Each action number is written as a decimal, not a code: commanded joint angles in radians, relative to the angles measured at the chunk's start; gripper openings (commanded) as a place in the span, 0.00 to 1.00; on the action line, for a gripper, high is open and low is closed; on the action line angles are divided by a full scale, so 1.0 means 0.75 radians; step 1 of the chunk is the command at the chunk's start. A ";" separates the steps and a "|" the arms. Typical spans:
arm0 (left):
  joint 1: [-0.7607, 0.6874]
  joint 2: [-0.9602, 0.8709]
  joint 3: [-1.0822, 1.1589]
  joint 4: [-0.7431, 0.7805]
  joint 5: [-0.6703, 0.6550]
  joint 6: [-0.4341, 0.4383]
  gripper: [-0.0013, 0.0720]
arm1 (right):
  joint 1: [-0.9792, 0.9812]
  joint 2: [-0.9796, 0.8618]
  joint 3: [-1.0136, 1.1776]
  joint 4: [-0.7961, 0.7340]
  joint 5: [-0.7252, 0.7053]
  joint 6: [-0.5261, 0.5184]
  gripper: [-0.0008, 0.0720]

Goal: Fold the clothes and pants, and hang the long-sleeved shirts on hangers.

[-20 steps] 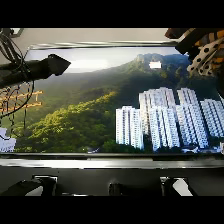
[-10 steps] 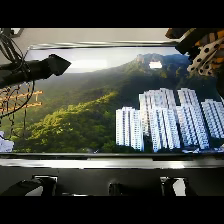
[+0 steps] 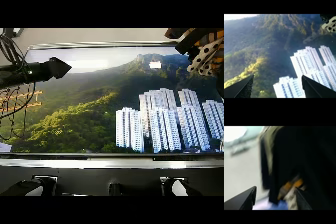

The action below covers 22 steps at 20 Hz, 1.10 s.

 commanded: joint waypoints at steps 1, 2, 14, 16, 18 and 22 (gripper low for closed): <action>0.003 0.012 0.000 0.115 -0.117 -0.001 0.99 | 0.421 -0.191 0.001 -0.044 0.392 -0.257 0.77; 0.011 0.020 0.000 0.172 -0.167 -0.001 0.99 | 0.516 -0.235 -0.006 -0.162 0.513 -0.258 0.77; 0.325 0.105 -0.267 0.299 -0.328 0.127 0.05 | 0.936 -0.252 -0.554 -0.279 0.619 -0.220 0.05; 0.326 0.105 -0.268 0.382 -0.327 0.150 0.05 | 0.933 -0.252 -0.554 -0.288 0.618 -0.226 0.05; 0.326 0.105 -0.268 0.437 -0.337 0.150 0.05 | 0.933 -0.252 -0.554 -0.288 0.619 -0.225 0.05; 0.325 0.102 -0.268 0.437 -0.337 0.150 0.05 | 0.933 -0.252 -0.554 -0.288 0.618 -0.225 0.05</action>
